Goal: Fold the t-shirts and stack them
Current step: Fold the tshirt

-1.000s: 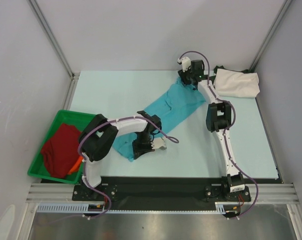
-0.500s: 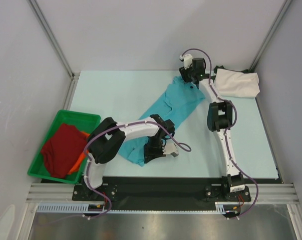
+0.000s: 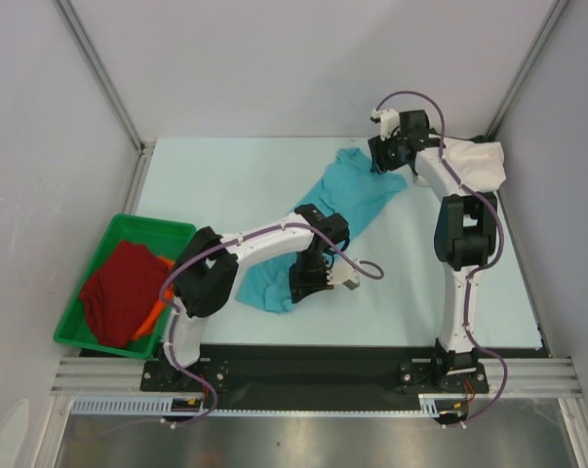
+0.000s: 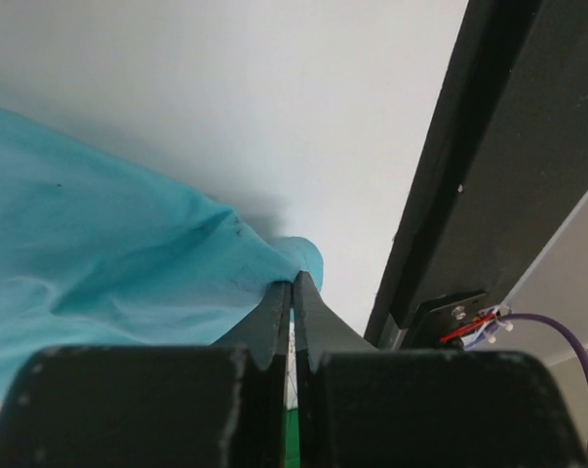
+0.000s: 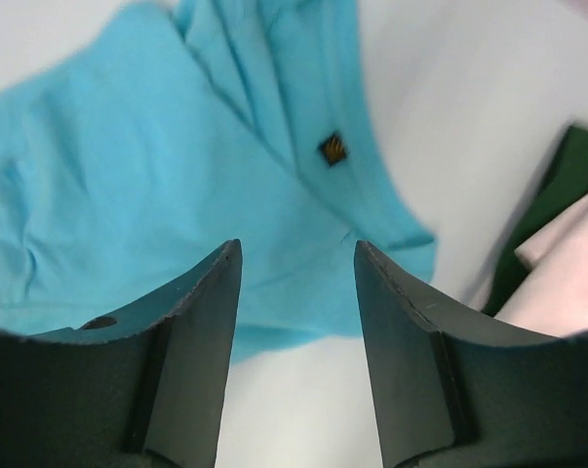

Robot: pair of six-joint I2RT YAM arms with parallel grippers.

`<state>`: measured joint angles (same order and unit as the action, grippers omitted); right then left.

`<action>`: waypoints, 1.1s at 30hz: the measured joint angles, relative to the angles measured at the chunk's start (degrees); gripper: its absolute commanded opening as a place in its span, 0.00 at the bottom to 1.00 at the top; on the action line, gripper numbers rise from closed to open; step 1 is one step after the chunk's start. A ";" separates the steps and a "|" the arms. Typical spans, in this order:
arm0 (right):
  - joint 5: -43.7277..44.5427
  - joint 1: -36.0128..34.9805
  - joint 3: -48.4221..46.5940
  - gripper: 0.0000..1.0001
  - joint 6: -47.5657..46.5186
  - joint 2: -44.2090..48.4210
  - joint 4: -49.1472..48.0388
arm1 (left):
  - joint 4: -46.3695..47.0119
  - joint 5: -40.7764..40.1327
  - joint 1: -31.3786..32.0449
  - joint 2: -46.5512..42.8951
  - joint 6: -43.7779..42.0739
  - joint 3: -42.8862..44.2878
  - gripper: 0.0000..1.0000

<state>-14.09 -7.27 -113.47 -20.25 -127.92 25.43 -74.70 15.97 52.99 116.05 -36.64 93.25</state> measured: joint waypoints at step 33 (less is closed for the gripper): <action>-1.90 4.70 -6.19 0.53 2.32 -12.98 5.97 | -2.64 15.26 0.20 13.44 -5.40 3.67 0.07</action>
<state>-15.99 -2.57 -119.66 -17.93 -140.90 31.40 -77.34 31.22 53.19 129.49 -42.04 96.92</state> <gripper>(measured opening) 0.543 0.060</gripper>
